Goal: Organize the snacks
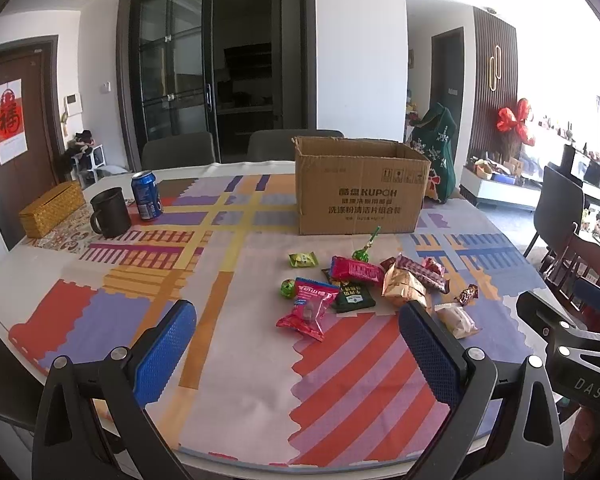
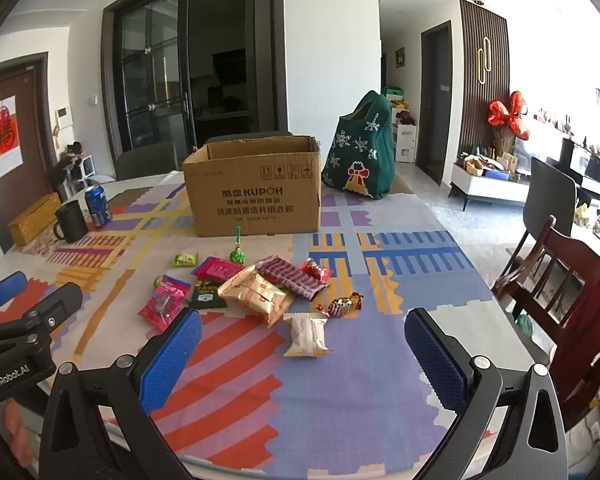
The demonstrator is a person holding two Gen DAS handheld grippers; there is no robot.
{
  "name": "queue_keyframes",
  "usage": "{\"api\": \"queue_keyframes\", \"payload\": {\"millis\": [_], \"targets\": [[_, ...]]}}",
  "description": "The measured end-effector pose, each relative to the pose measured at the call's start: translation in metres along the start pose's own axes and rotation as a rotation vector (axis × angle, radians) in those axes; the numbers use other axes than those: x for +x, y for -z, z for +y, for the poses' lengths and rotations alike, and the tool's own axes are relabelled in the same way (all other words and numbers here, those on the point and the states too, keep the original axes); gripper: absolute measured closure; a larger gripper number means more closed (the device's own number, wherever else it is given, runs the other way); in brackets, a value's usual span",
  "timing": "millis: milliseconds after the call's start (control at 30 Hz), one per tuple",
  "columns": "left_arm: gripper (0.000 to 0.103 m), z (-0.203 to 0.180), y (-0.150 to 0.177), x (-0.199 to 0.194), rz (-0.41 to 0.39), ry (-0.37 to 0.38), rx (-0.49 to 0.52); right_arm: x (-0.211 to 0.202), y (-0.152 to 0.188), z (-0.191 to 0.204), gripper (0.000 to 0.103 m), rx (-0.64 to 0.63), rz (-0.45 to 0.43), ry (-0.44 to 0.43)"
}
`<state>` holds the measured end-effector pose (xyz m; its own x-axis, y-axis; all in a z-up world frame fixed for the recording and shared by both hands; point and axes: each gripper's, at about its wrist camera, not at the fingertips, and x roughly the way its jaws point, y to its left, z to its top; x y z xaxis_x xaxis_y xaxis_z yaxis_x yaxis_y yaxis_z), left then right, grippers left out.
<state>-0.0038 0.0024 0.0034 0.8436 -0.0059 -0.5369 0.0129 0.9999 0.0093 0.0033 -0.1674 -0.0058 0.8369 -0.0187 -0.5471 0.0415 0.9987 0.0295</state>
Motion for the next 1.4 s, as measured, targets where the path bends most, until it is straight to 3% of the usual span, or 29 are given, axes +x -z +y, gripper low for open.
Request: {"api": "queue_keyframes", "payload": {"millis": [1400], "targets": [[0.000,0.0016,0.0003,-0.0028,-0.007,0.001,-0.003,-0.0069,-0.0031,0.0042,0.001,-0.012,-0.012,0.003]]}}
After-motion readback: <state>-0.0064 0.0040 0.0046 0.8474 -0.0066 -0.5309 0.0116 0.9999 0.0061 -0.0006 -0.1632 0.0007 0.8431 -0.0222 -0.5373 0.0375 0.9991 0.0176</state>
